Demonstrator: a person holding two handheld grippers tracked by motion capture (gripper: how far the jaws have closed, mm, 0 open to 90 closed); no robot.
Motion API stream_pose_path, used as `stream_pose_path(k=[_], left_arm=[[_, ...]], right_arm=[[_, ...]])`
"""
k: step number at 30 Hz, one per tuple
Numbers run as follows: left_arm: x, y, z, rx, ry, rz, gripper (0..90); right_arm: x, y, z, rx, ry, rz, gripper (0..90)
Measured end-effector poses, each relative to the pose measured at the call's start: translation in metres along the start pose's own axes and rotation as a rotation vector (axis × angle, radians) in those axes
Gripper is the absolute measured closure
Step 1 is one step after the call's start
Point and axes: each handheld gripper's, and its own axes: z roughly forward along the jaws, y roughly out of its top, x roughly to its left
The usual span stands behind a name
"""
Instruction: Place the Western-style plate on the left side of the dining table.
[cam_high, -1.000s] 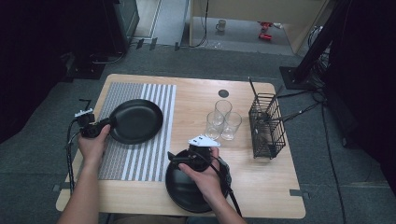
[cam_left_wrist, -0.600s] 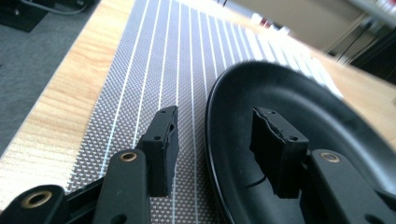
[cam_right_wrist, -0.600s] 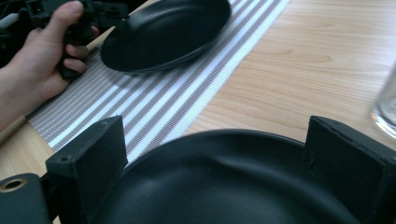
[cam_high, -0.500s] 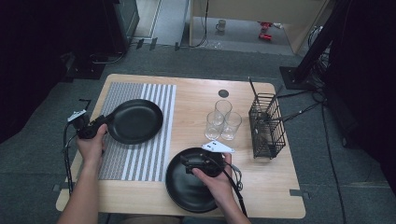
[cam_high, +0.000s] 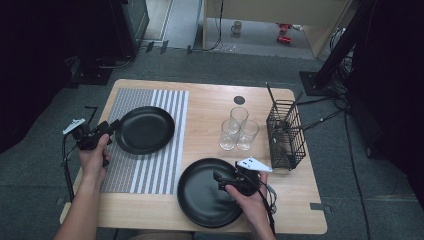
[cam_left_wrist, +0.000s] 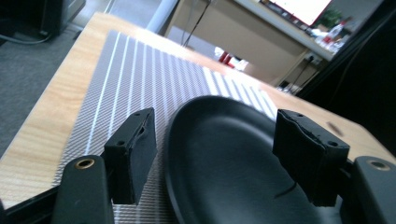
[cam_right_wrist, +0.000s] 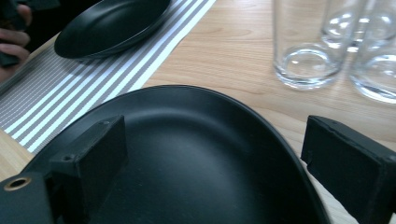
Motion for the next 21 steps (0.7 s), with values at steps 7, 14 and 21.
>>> stream_pose_path(k=[7,14,21], left_arm=[[-0.014,-0.001,-0.015,-0.03,-0.015,0.028,28.7],[-0.033,-0.008,-0.034,-0.04,-0.02,0.103,27.7],[-0.054,-0.026,-0.053,-0.011,-0.018,0.196,26.7]], right_arm=[[-0.009,0.001,-0.007,-0.014,-0.024,0.004,13.1],[-0.017,0.0,-0.014,-0.016,-0.052,-0.004,13.1],[-0.031,-0.002,-0.025,-0.032,-0.125,-0.001,13.2]])
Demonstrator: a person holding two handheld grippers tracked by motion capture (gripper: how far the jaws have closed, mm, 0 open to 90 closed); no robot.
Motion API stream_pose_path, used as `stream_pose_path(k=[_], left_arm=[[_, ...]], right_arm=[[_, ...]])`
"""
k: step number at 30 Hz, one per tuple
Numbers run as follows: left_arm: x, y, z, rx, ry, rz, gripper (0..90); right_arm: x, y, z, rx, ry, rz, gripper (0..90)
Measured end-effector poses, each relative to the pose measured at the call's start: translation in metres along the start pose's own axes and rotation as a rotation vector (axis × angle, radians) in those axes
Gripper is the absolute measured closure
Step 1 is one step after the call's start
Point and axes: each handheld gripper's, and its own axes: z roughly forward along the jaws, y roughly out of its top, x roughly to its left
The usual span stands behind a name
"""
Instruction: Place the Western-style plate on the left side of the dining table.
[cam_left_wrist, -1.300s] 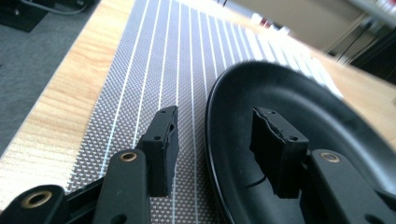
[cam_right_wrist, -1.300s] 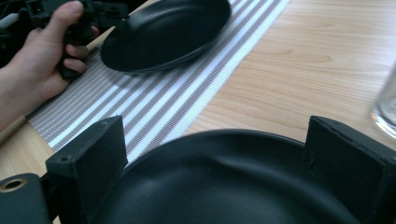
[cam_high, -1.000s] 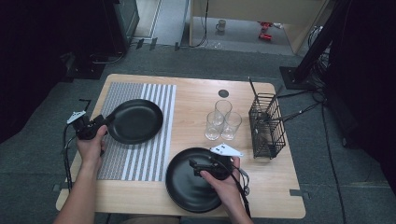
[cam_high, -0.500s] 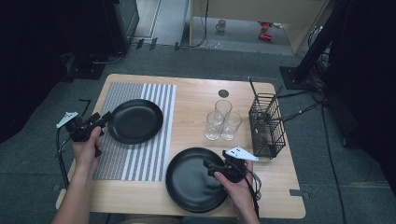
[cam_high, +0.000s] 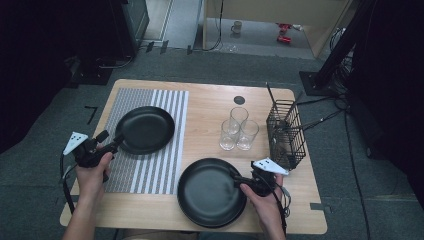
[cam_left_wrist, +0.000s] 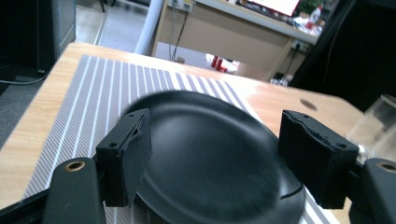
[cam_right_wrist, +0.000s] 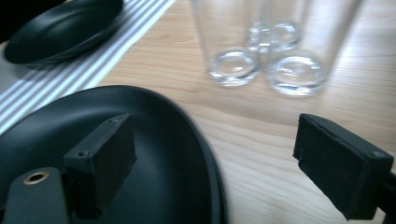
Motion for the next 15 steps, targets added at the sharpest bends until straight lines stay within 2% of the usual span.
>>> stream_pose_path(k=[2,5,9,15], left_arm=[[-0.007,-0.007,-0.006,0.018,0.003,0.03,26.4],[-0.01,-0.011,-0.01,0.03,-0.001,0.035,26.2],[-0.016,-0.02,-0.02,0.058,-0.003,0.066,25.9],[-0.021,-0.038,-0.026,0.097,0.02,0.086,25.7]], right_arm=[[-0.008,0.0,-0.006,-0.011,-0.021,0.019,13.2],[-0.013,0.001,-0.009,-0.019,-0.036,0.033,13.3],[-0.022,0.002,-0.016,-0.035,-0.057,0.05,13.3],[-0.03,0.002,-0.026,-0.048,-0.109,0.049,13.4]])
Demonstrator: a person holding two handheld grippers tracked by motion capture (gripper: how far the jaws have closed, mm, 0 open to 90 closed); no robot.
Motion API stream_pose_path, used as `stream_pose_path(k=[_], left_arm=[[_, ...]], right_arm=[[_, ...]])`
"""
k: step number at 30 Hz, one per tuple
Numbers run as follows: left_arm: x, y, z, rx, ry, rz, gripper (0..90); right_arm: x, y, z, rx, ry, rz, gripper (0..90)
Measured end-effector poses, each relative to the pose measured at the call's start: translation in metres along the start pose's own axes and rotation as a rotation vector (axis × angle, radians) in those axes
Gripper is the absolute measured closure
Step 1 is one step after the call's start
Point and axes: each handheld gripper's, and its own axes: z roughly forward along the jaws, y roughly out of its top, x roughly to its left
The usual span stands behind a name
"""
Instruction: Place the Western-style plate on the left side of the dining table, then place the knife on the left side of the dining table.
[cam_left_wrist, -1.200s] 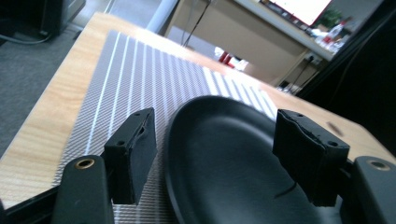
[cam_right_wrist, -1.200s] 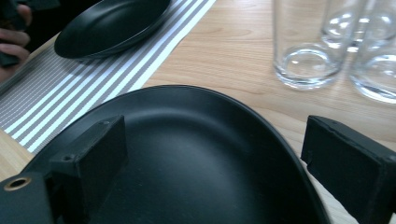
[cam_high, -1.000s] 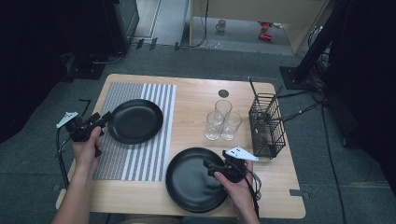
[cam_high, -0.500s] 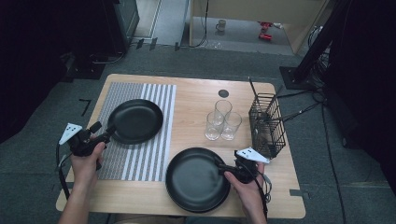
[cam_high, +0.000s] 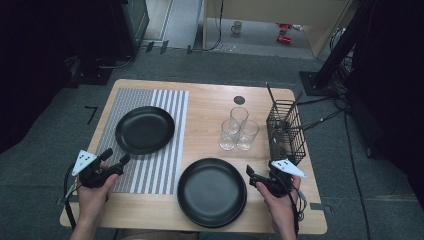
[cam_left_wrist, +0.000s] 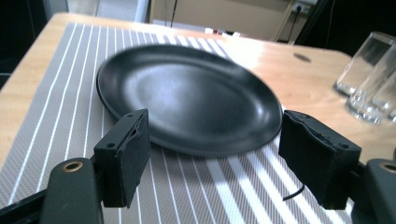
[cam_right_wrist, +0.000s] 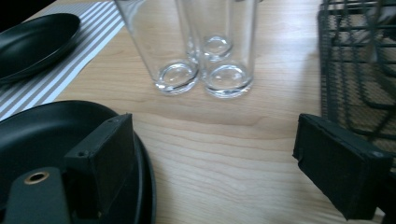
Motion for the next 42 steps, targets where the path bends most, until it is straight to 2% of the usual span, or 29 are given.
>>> stream_pose_path(k=[6,7,8,9,13,17,24,25,26,27,28,29,42], left_arm=[[-0.008,-0.013,0.002,0.114,0.04,0.062,22.0],[-0.01,-0.017,0.005,0.161,0.044,0.082,19.3],[-0.01,-0.017,0.005,0.161,0.044,0.082,17.7],[-0.012,-0.02,0.008,0.198,0.065,0.101,15.0],[-0.015,-0.021,0.011,0.225,0.095,0.123,11.0],[-0.018,-0.023,0.013,0.247,0.097,0.154,10.9],[-0.022,-0.024,0.015,0.276,0.106,0.191,11.9],[-0.023,-0.024,0.017,0.302,0.101,0.199,11.9],[-0.023,-0.024,0.017,0.302,0.101,0.199,11.9],[-0.024,-0.024,0.02,0.345,0.104,0.2,11.9],[-0.024,-0.024,0.02,0.345,0.104,0.2,11.9],[-0.024,-0.024,0.023,0.375,0.11,0.201,11.9],[-0.024,-0.024,0.023,0.376,0.111,0.2,11.7]], right_arm=[[-0.01,0.001,-0.008,-0.016,-0.038,0.004,13.8],[-0.012,0.001,-0.01,-0.022,-0.045,0.008,13.9],[-0.013,0.001,-0.011,-0.023,-0.049,0.009,13.9],[-0.015,0.001,-0.012,-0.024,-0.053,0.012,13.9],[-0.019,0.001,-0.015,-0.03,-0.062,0.019,13.9],[-0.025,0.002,-0.02,-0.038,-0.075,0.032,14.1],[-0.027,0.003,-0.023,-0.049,-0.076,0.031,14.6],[-0.028,0.003,-0.023,-0.05,-0.076,0.032,14.6],[-0.028,0.003,-0.024,-0.05,-0.076,0.032,14.6],[-0.028,0.003,-0.024,-0.05,-0.077,0.033,14.6],[-0.028,0.003,-0.024,-0.05,-0.077,0.033,14.6],[-0.028,0.003,-0.024,-0.049,-0.077,0.033,14.6],[-0.029,0.007,-0.029,-0.066,-0.09,0.023,14.6]])
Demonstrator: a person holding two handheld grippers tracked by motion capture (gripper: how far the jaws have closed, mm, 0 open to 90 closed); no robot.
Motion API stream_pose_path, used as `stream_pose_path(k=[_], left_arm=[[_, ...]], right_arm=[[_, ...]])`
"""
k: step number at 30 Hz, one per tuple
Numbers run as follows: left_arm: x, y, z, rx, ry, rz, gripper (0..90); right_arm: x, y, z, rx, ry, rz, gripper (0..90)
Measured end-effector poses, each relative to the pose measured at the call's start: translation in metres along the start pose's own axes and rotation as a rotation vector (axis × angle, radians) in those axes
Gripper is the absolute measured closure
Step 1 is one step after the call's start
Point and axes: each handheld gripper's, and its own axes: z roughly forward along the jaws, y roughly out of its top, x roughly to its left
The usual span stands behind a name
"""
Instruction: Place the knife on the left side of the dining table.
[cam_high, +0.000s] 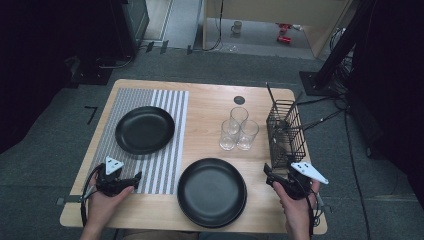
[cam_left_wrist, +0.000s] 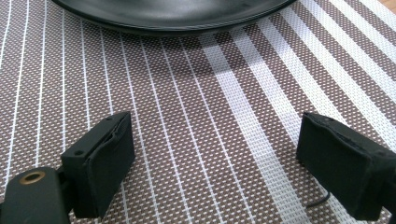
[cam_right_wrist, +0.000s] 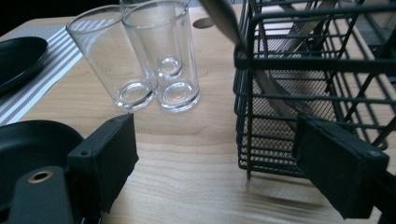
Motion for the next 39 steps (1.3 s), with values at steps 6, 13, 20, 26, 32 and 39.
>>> stream_pose_path(k=[6,13,20,26,32,39], left_arm=[[0.0,0.0,0.0,0.0,0.0,0.0,11.8],[0.0,0.0,0.0,-0.001,0.001,-0.001,12.3],[0.0,0.0,0.0,-0.003,0.002,-0.003,12.8],[0.0,0.0,0.0,-0.004,0.004,-0.005,13.4],[0.0,0.0,0.0,-0.004,0.003,-0.006,13.4],[0.001,0.0,0.0,-0.005,0.002,-0.008,13.6]], right_arm=[[0.001,0.006,-0.005,-0.04,0.028,-0.023,17.2],[0.008,0.016,-0.008,-0.072,0.057,-0.037,24.9],[0.01,0.027,-0.01,-0.068,0.045,-0.054,32.7],[0.014,0.028,-0.021,-0.095,0.013,-0.042,41.0],[0.015,0.035,-0.026,-0.128,0.007,-0.052,42.1],[0.021,0.043,-0.016,-0.13,-0.023,-0.118,52.4]])
